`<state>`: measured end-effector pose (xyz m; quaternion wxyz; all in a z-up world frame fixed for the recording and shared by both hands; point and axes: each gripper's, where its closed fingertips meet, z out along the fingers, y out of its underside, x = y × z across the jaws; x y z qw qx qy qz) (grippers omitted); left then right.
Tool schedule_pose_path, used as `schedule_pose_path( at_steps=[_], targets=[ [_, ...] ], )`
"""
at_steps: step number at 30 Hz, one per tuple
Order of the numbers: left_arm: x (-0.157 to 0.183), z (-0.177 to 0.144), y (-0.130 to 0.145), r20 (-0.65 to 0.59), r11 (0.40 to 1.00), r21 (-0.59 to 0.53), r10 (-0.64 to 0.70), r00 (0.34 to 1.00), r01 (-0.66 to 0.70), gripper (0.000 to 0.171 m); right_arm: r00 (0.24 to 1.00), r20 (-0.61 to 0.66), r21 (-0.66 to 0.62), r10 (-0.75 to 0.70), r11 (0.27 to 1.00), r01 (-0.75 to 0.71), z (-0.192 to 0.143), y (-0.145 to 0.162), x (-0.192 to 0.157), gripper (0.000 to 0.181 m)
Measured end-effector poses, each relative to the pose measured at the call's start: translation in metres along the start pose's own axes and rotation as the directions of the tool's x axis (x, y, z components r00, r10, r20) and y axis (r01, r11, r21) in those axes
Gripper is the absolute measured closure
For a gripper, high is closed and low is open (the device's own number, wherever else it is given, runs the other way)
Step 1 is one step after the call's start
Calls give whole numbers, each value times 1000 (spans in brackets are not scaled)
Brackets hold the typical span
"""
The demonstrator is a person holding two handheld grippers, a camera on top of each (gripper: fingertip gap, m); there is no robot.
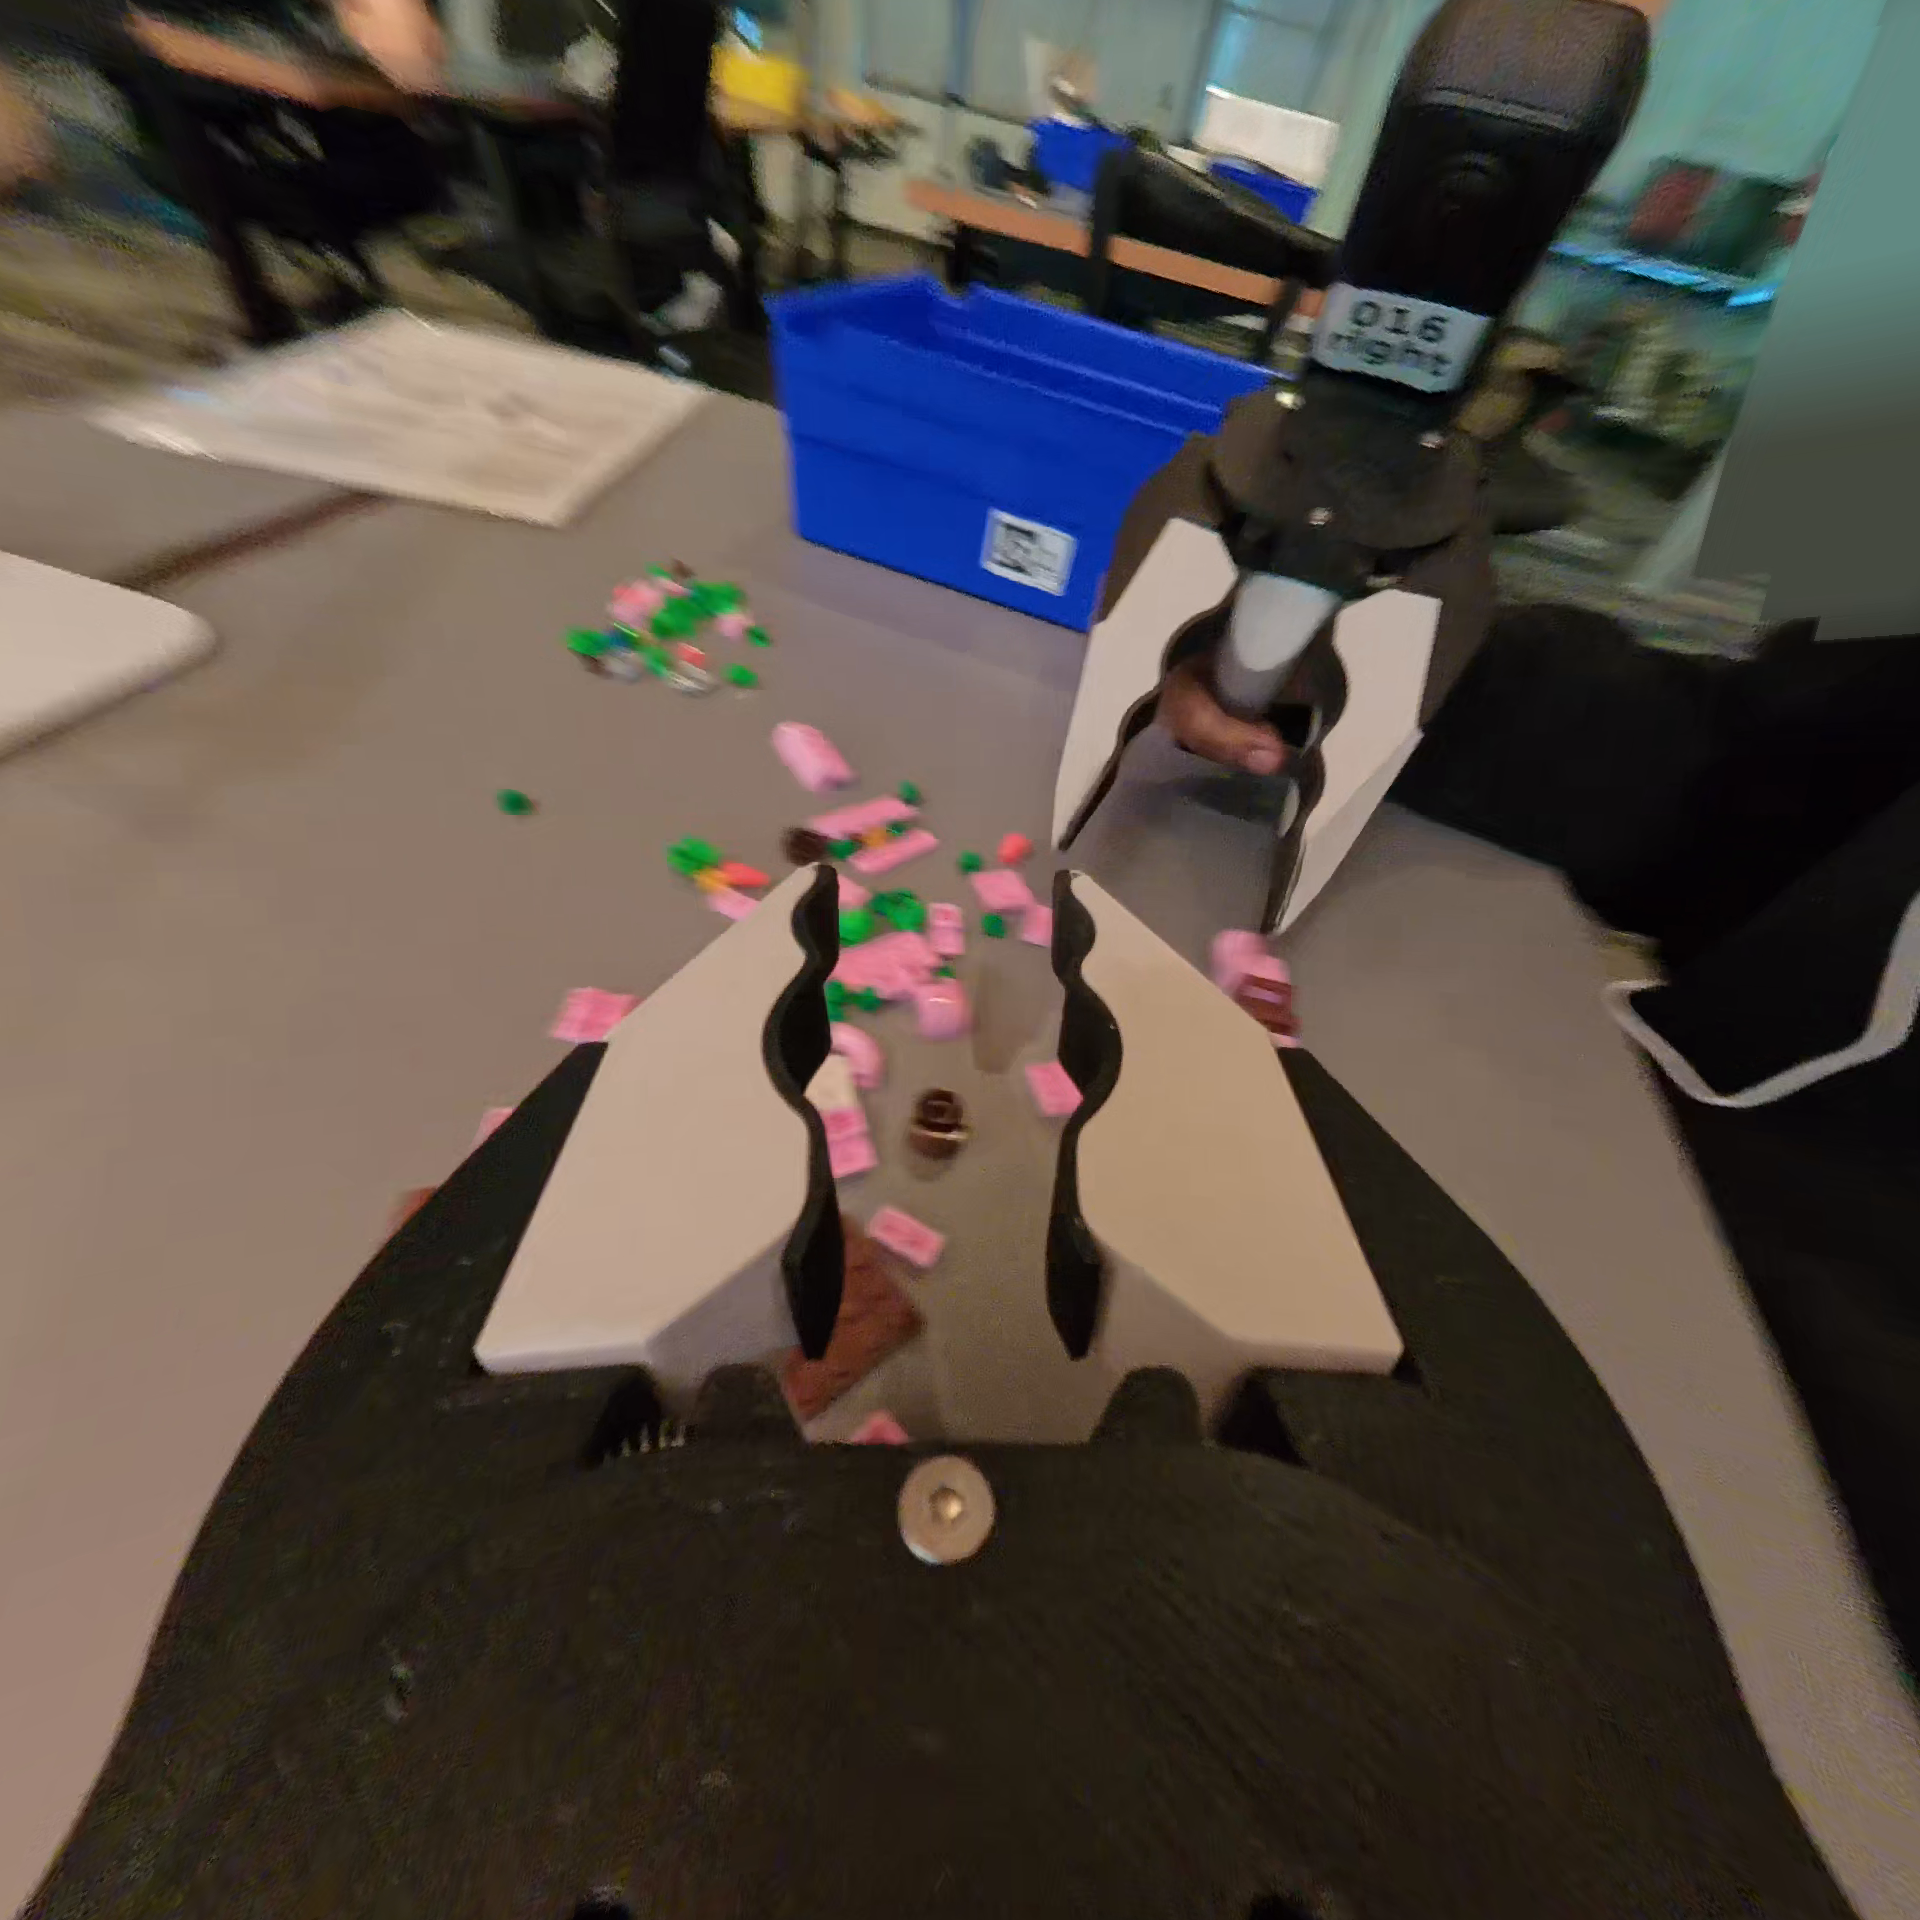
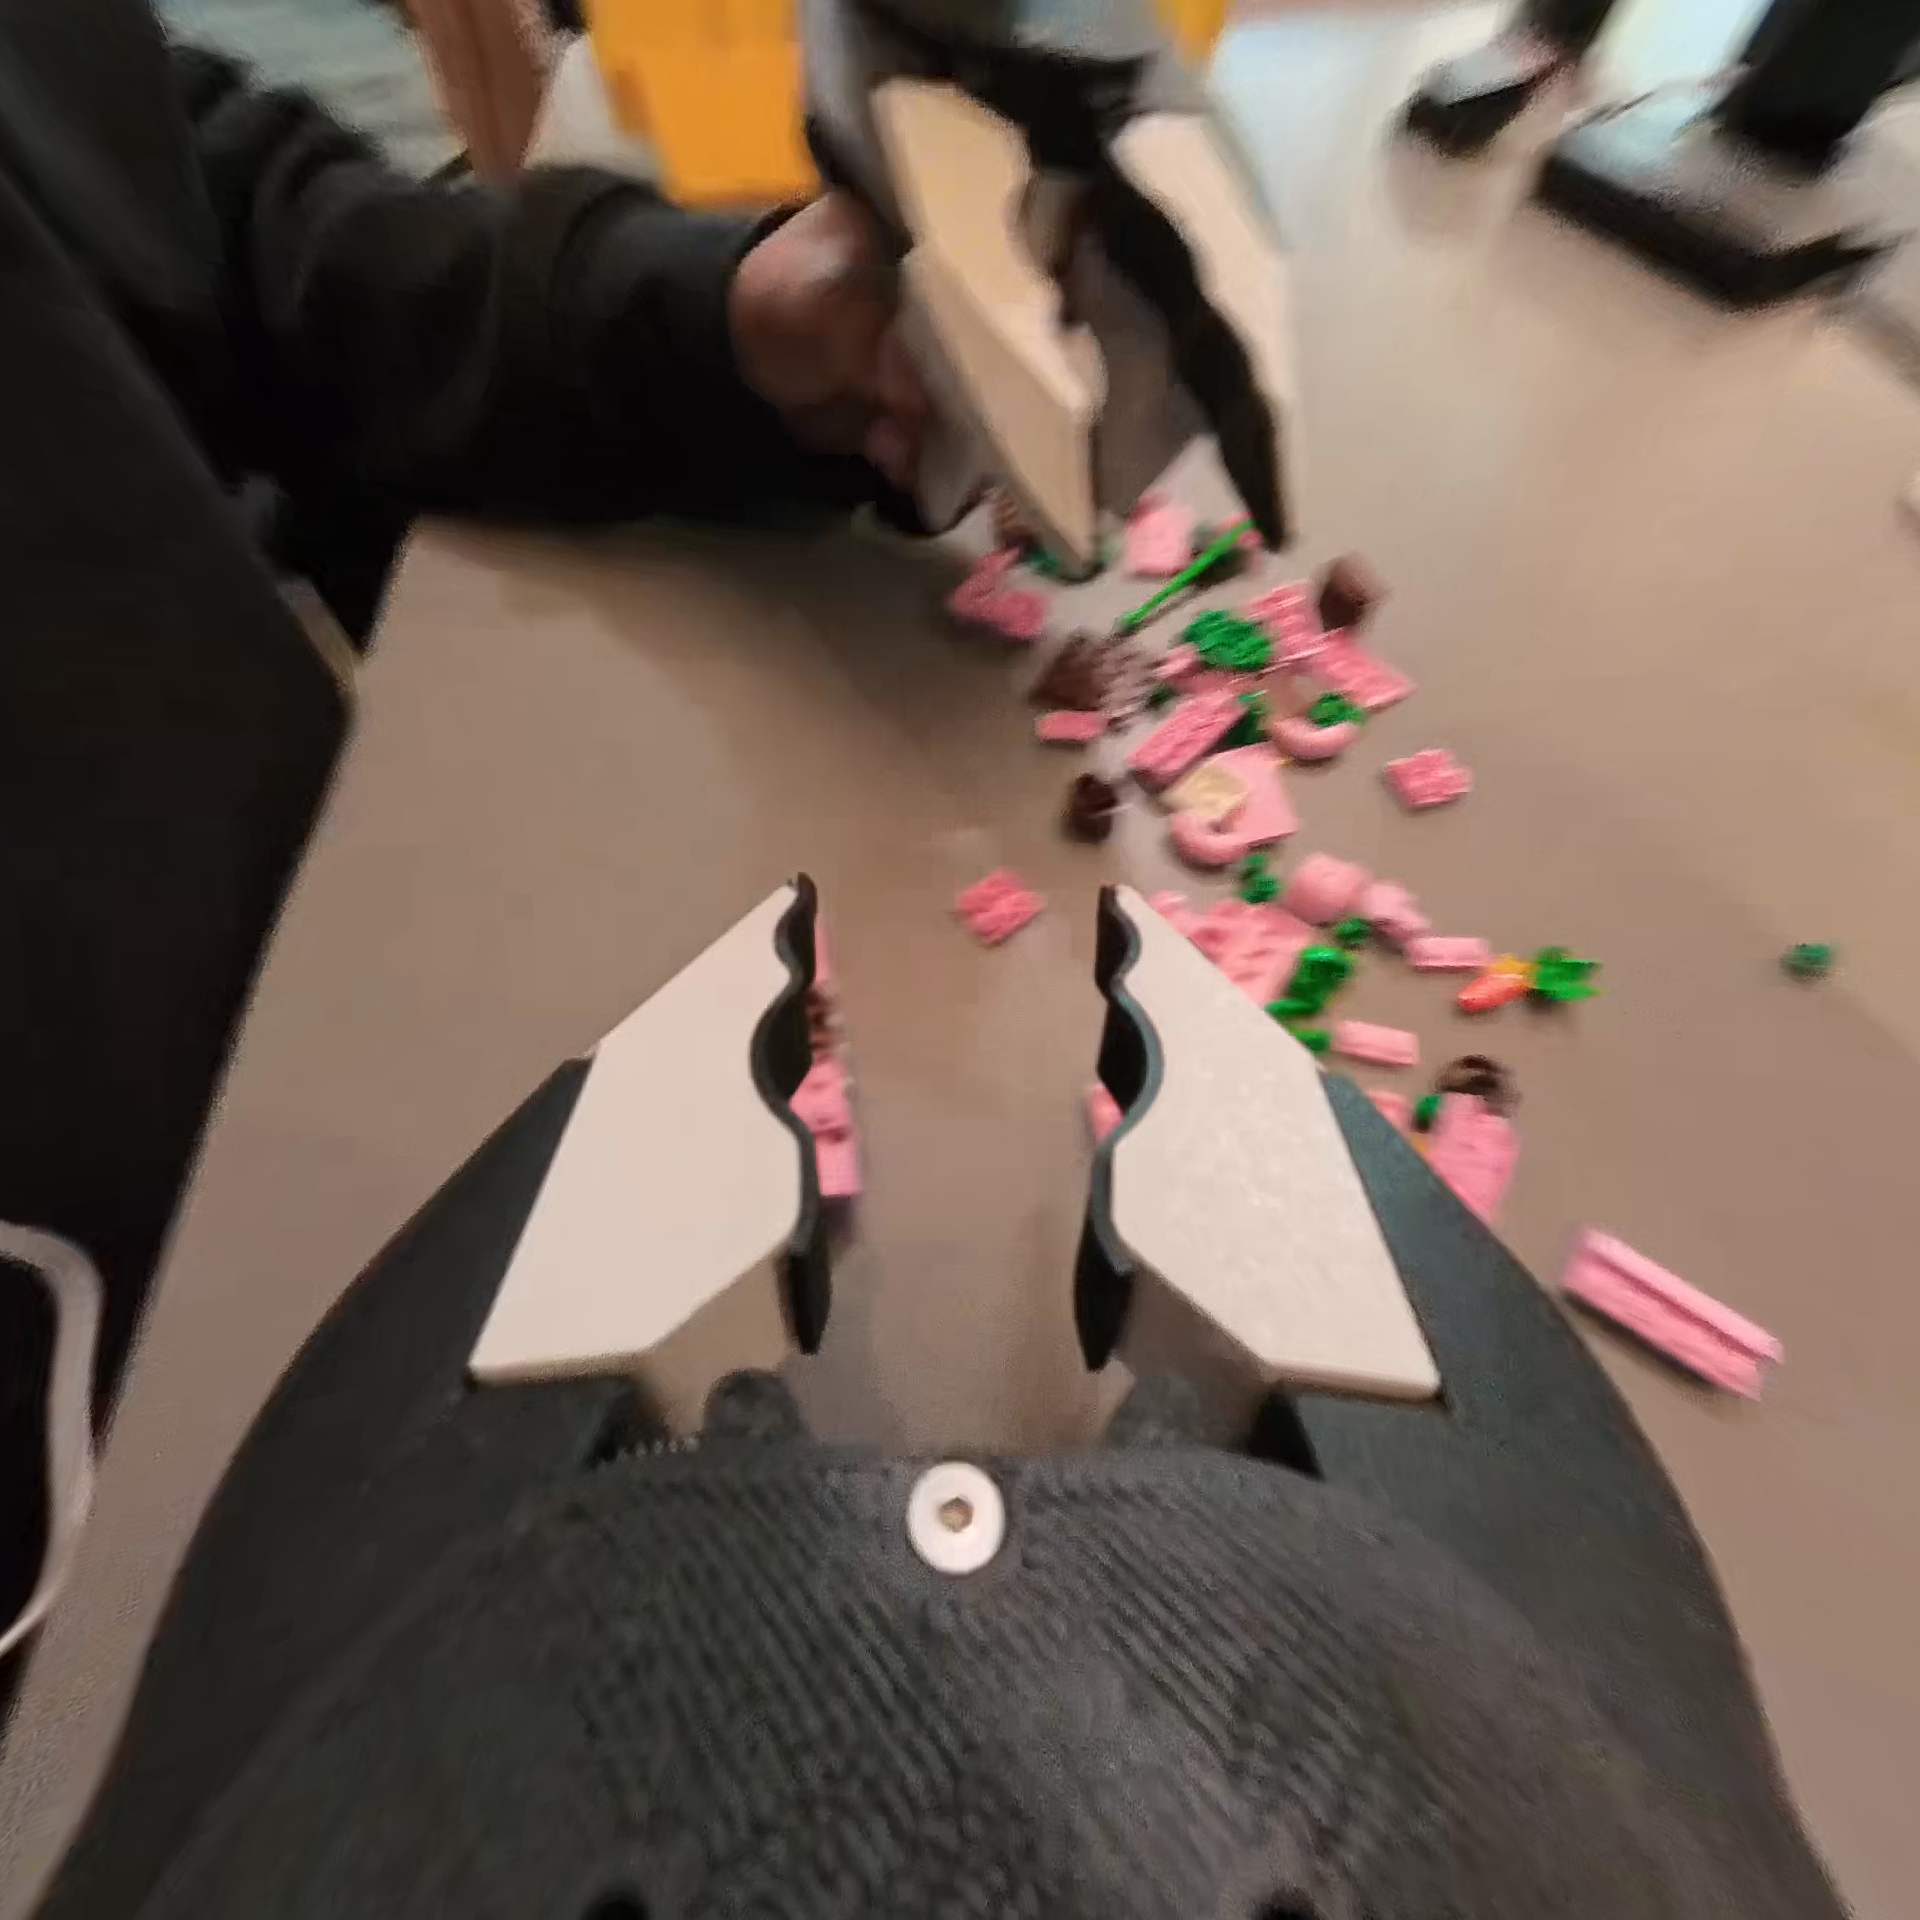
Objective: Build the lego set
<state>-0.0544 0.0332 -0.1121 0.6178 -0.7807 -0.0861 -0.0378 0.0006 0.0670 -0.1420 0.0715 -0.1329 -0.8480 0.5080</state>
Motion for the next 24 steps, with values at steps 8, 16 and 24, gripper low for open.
schedule_pose_path(
  at_steps=[8,16,24],
  targets=[
    [-80,-59,-44,536,976,118,95,839,-185,114,857,-515,189,-2,975,116,-30,-36,92,105],
    [-171,-43,-144,655,992,80,18,756,-93,107,600,-798,293,-57,833,469,-55,-172,203,117],
    [-263,-23,-191,824,989,100,-21,566,-109,128,564,-802,344,195,923,170,-31,-163,354,88]
  ],
)
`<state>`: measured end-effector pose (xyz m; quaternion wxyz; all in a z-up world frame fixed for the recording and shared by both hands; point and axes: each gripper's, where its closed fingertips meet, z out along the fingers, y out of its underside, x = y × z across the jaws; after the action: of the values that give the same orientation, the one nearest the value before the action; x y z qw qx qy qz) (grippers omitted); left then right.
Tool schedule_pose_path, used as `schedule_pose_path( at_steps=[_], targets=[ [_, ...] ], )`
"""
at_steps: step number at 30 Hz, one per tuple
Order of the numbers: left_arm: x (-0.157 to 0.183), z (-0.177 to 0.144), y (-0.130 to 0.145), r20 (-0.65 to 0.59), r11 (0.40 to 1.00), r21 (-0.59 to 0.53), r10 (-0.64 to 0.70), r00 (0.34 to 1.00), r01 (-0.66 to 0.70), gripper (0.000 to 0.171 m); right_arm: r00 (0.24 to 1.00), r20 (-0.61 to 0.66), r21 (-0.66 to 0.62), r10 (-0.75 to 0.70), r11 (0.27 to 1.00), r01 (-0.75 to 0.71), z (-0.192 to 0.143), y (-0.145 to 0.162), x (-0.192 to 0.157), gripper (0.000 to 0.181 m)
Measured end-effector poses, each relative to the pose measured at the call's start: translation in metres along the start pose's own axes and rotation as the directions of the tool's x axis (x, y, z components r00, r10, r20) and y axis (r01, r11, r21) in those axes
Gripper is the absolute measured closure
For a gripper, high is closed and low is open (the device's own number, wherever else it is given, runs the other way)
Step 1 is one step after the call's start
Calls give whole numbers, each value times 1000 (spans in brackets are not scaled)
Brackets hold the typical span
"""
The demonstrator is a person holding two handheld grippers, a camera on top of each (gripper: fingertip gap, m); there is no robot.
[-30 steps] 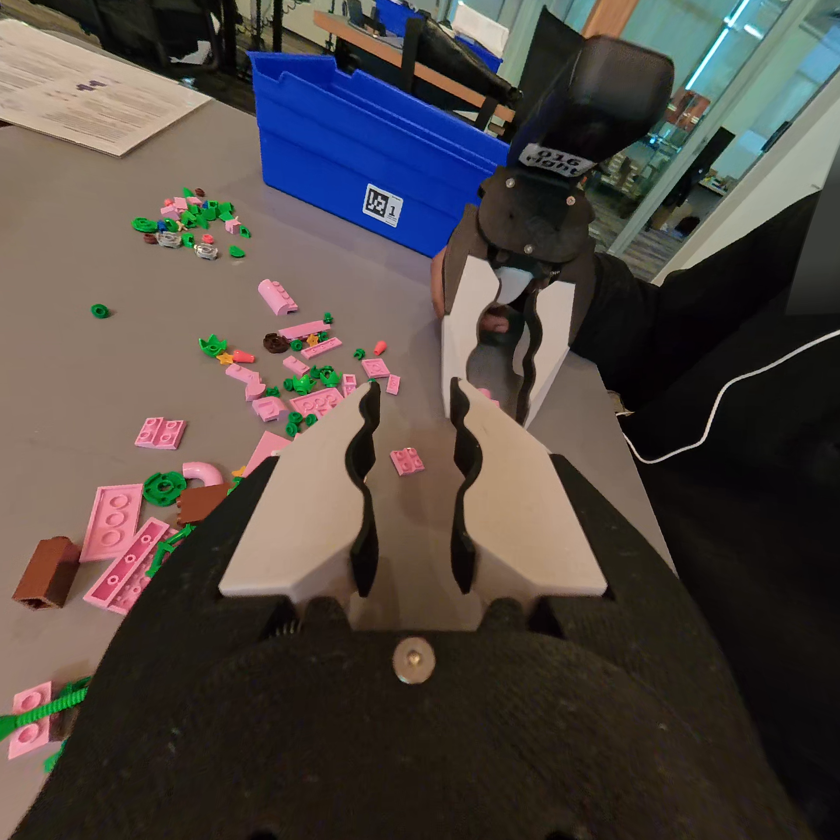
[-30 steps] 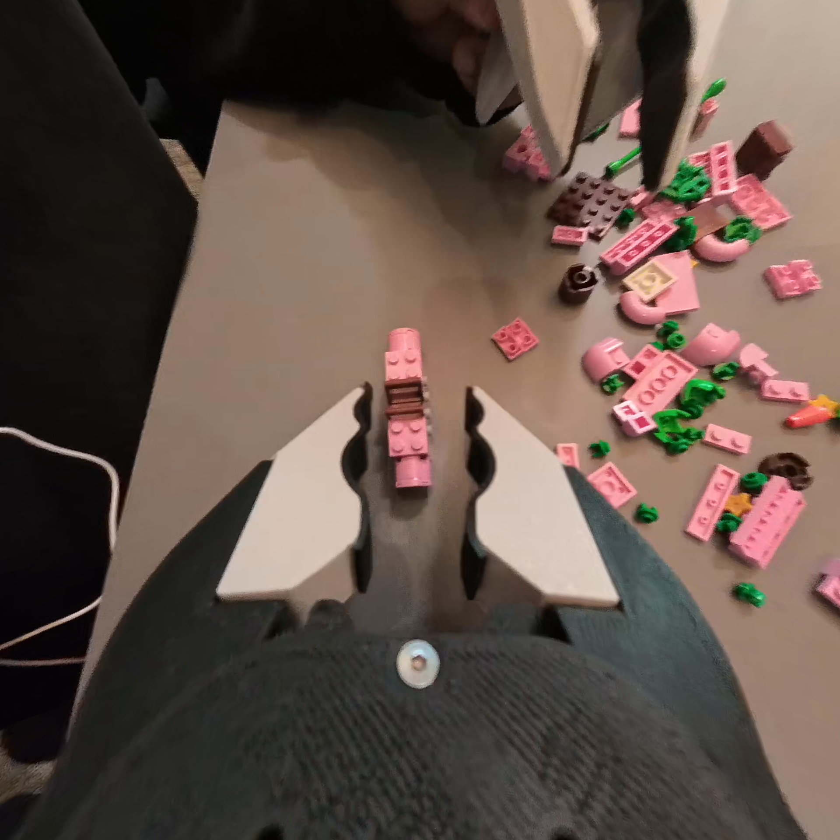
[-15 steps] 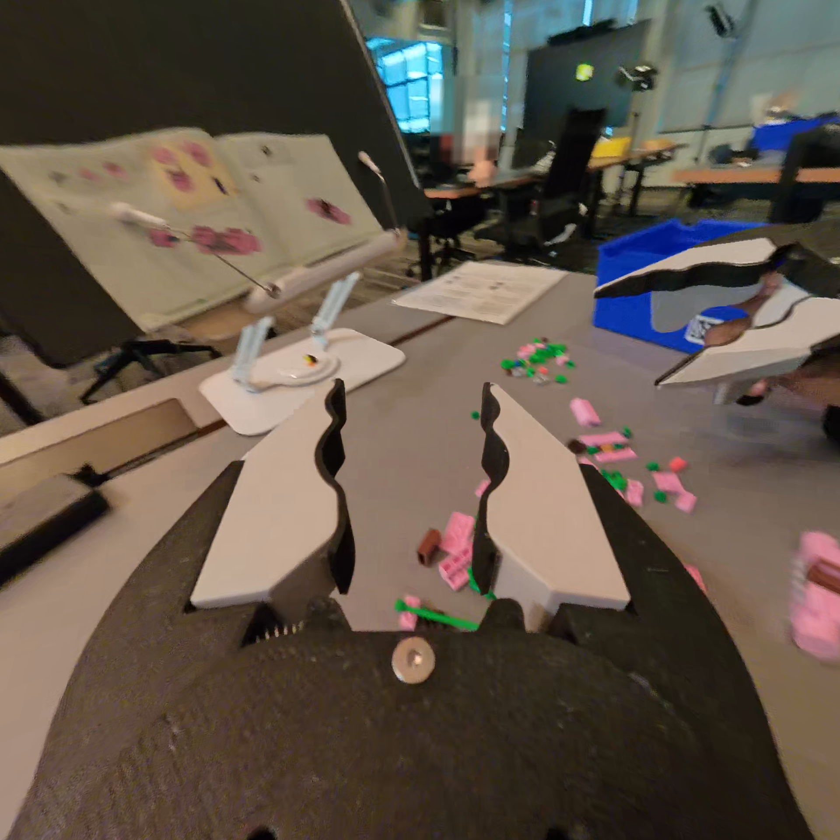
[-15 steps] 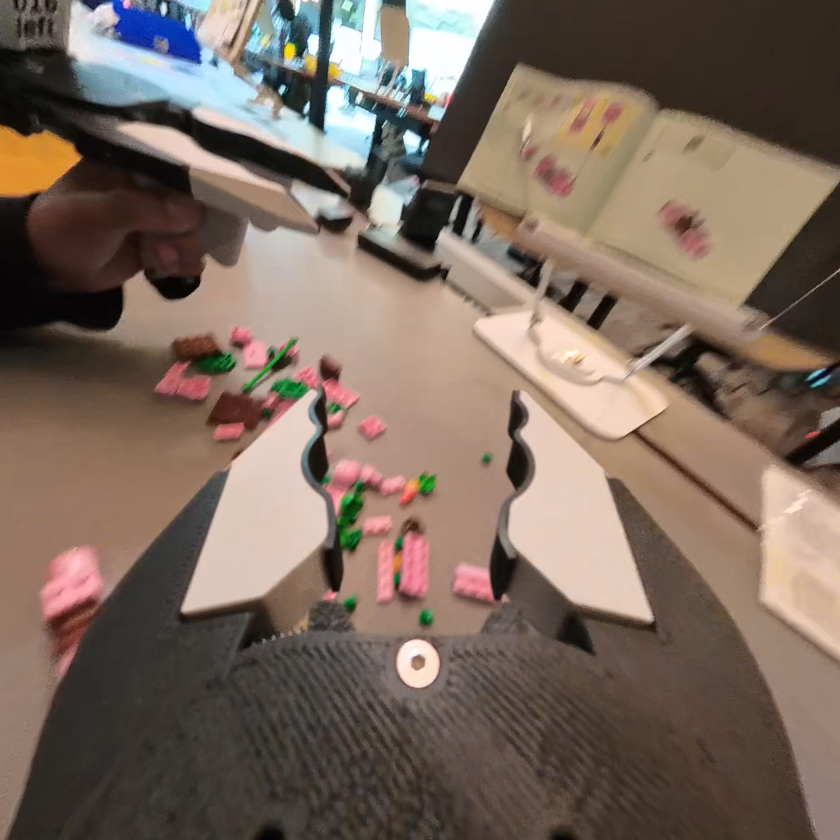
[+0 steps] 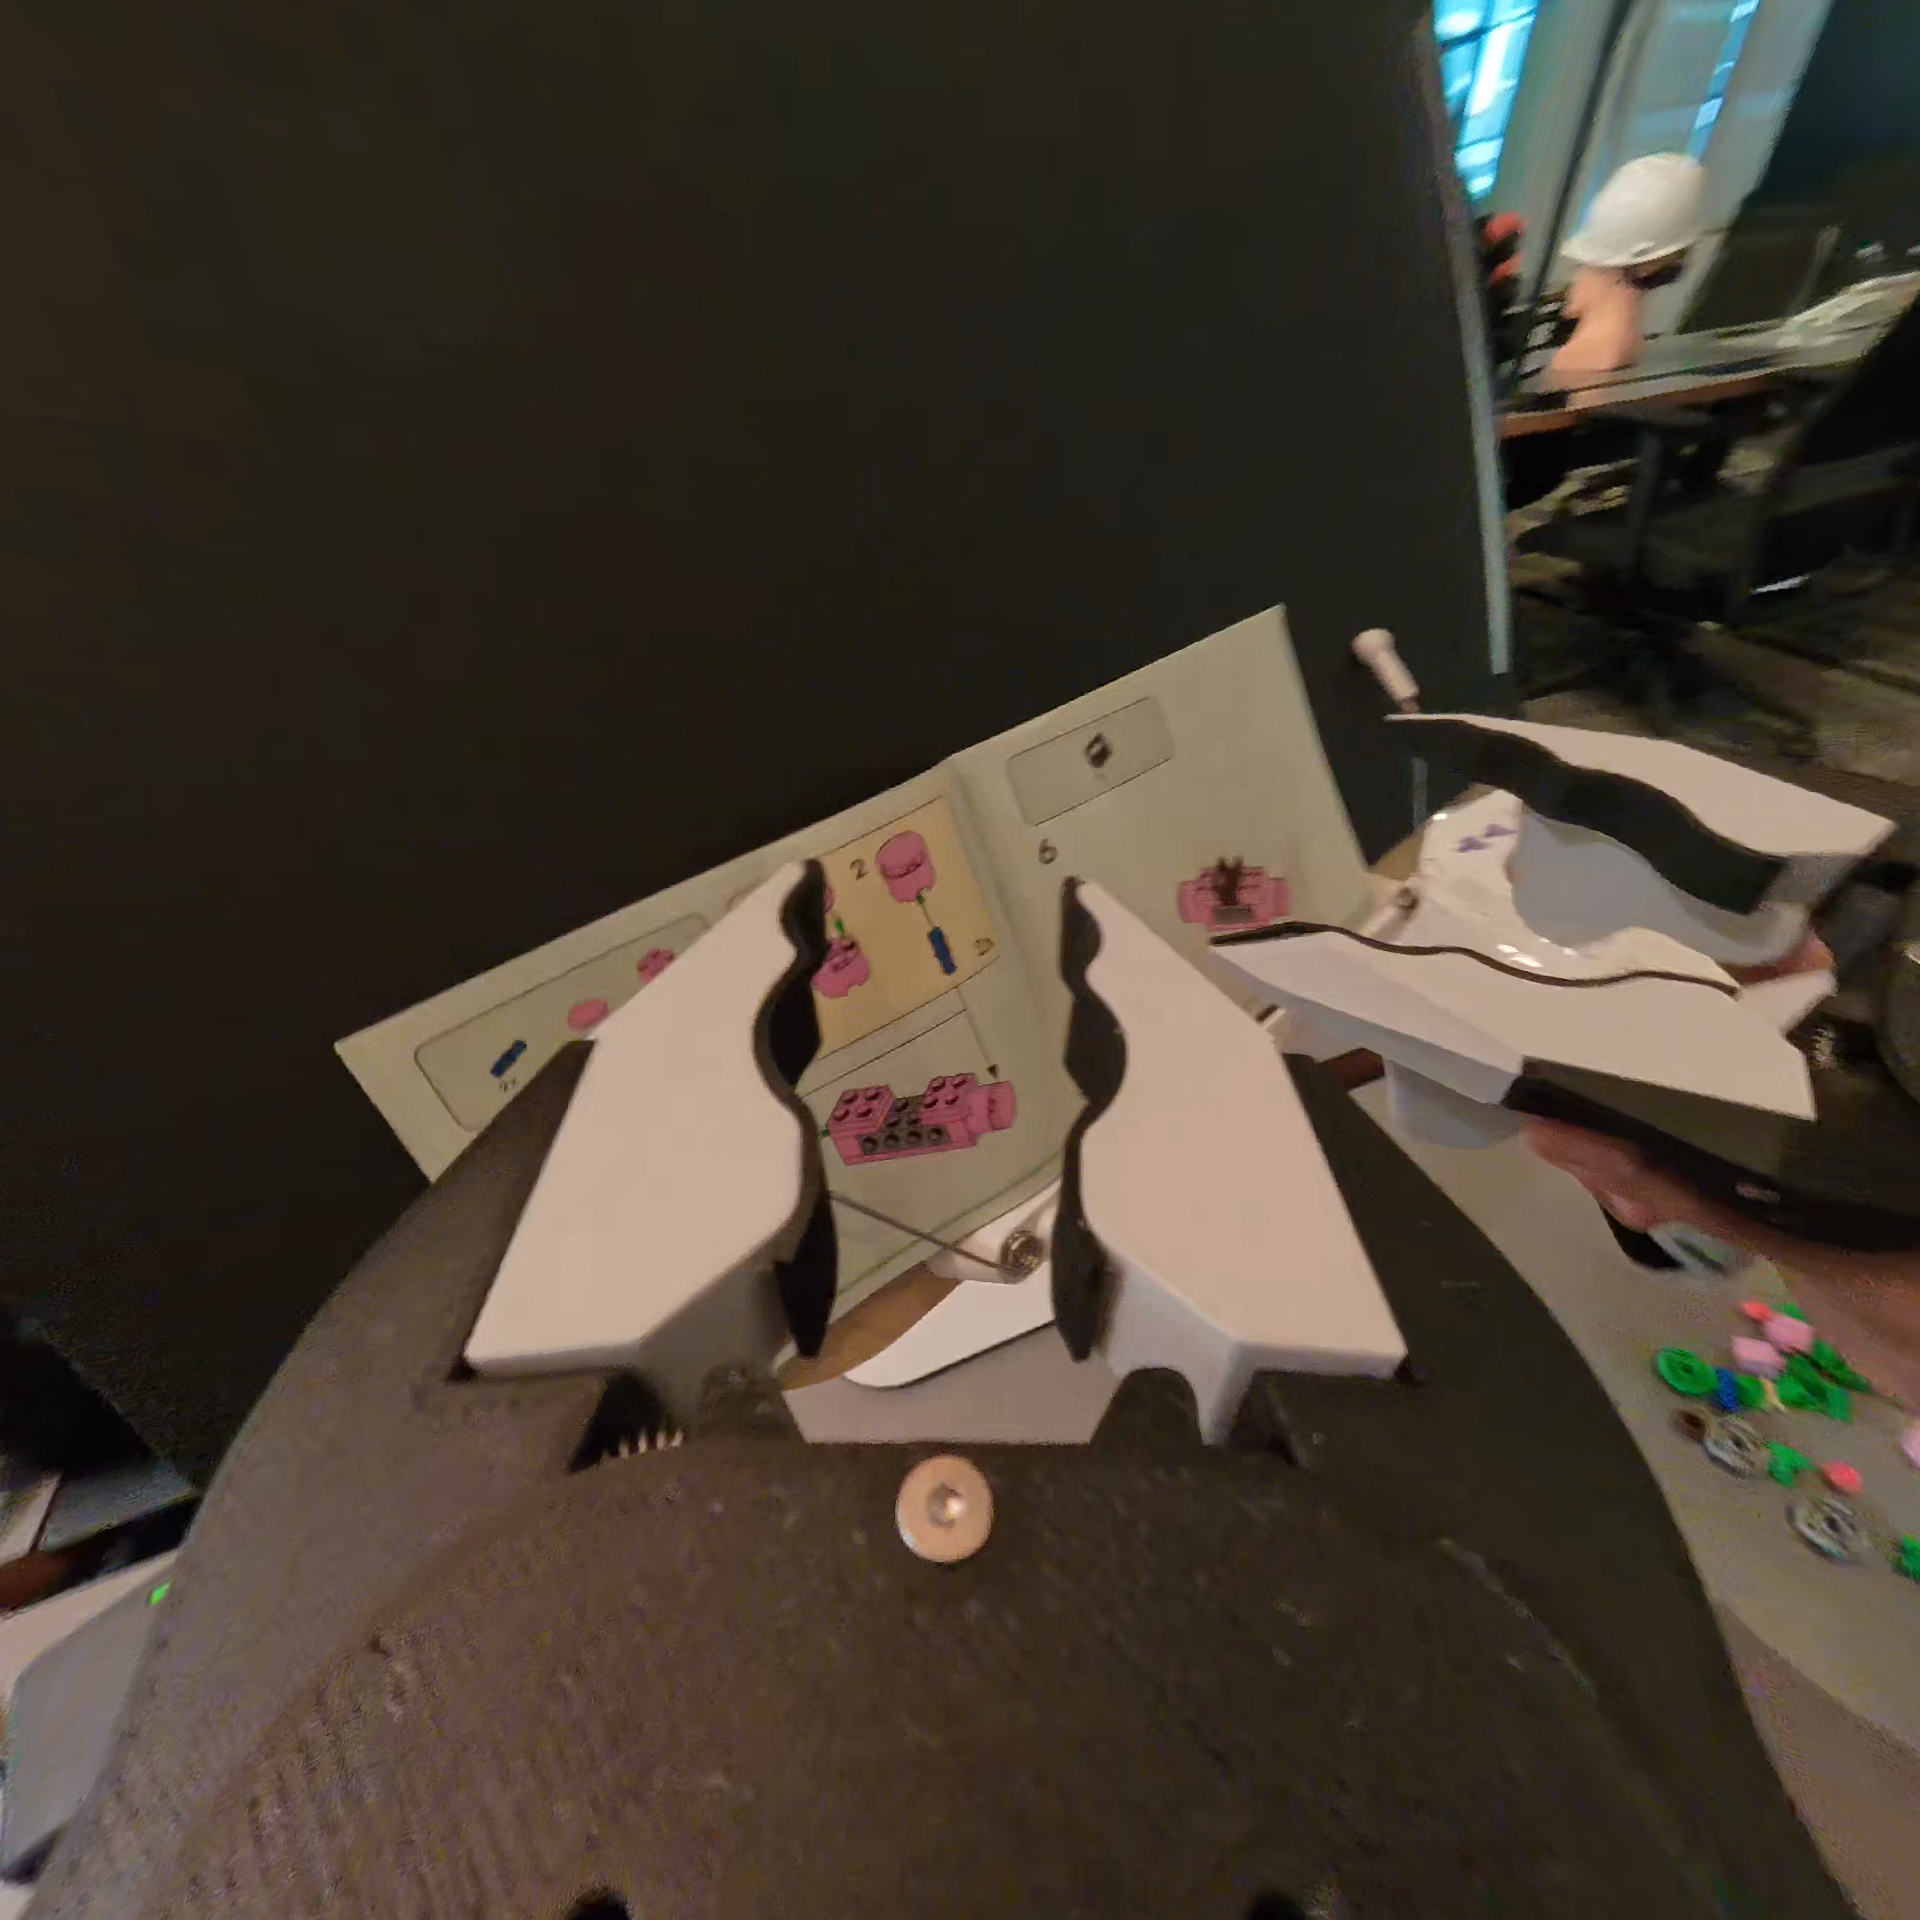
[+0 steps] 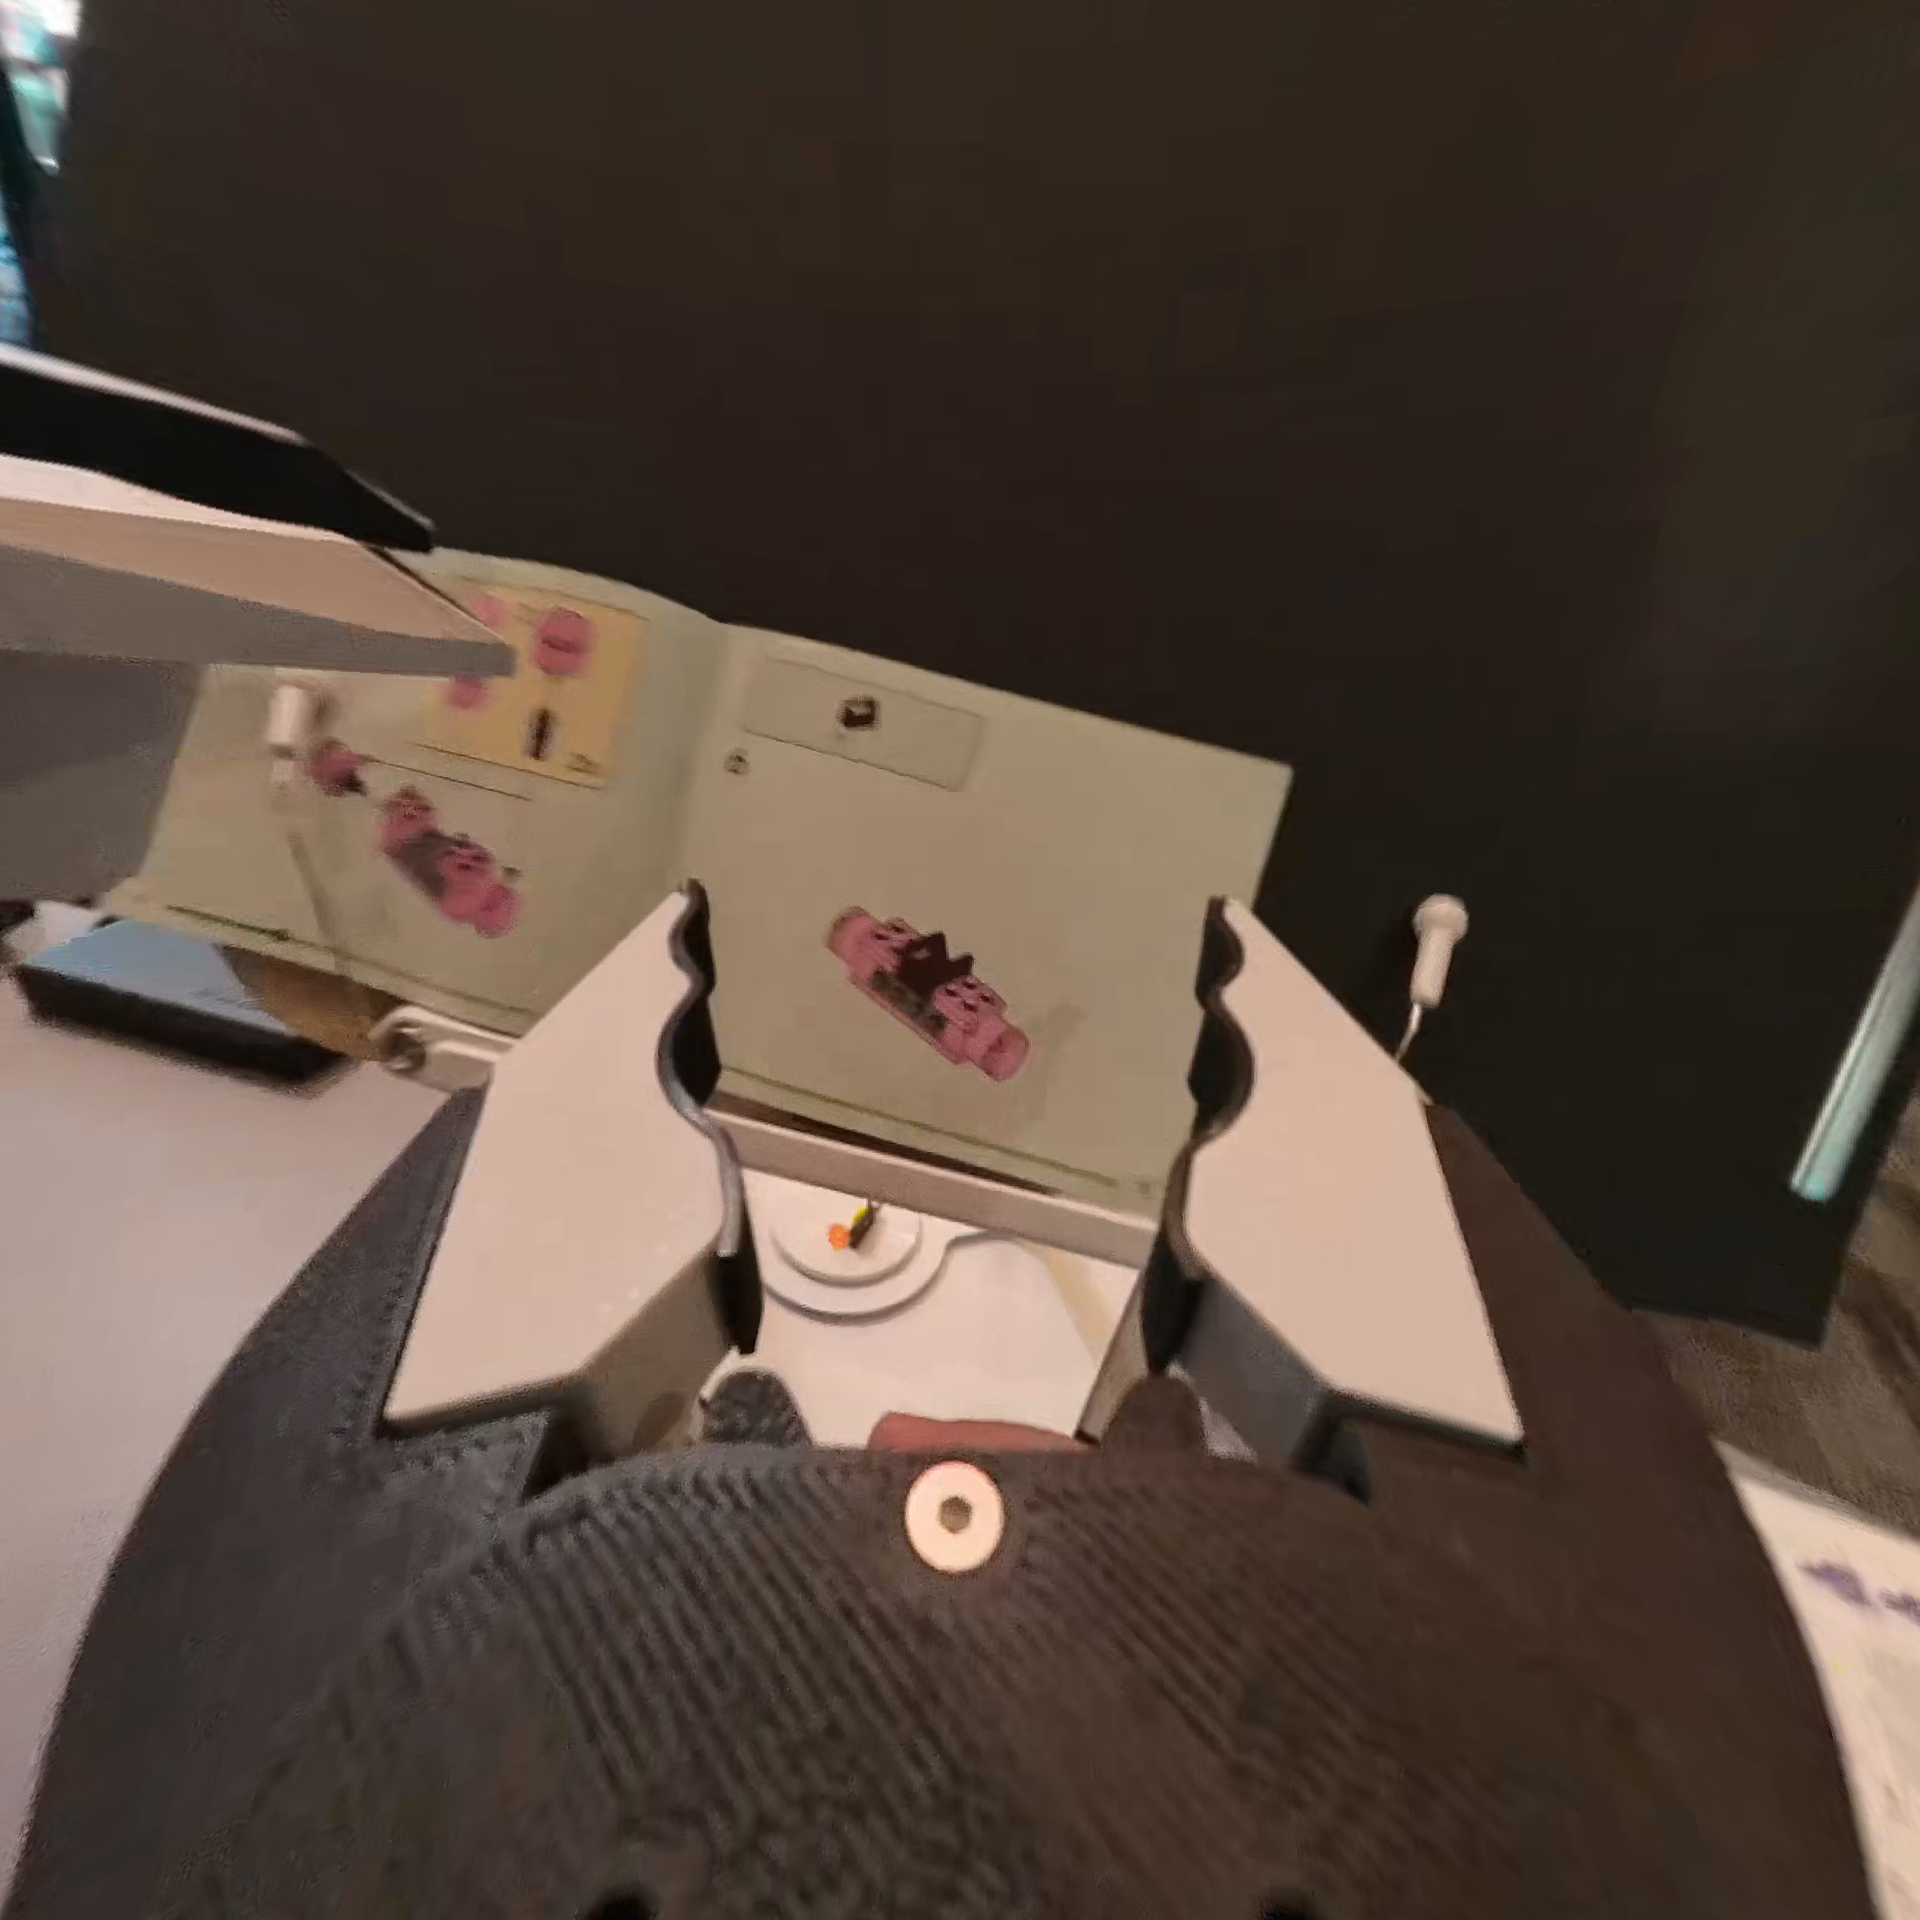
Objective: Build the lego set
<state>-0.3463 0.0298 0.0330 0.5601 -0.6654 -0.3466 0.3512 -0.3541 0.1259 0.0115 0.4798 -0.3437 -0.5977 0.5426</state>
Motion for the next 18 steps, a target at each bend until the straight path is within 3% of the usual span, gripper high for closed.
schedule_pose_path(
  at_steps=[6,9,14,18],
  targets=[
    [-23,12,31,36,994,-27,-104,994,105,171,994,-75,-75,76,994,-82,17,44,-4,87],
    [-23,12,31,12,991,-54,-120,993,120,171,985,-93,-31,148,988,-151,22,42,-4,84],
    [-22,14,31,59,995,-79,-56,997,61,171,988,-98,-107,122,985,-132,23,43,-4,86],
    [-16,17,35,59,994,-96,-41,997,46,171,992,-87,-98,86,991,-95,23,39,-14,108]
  ],
)
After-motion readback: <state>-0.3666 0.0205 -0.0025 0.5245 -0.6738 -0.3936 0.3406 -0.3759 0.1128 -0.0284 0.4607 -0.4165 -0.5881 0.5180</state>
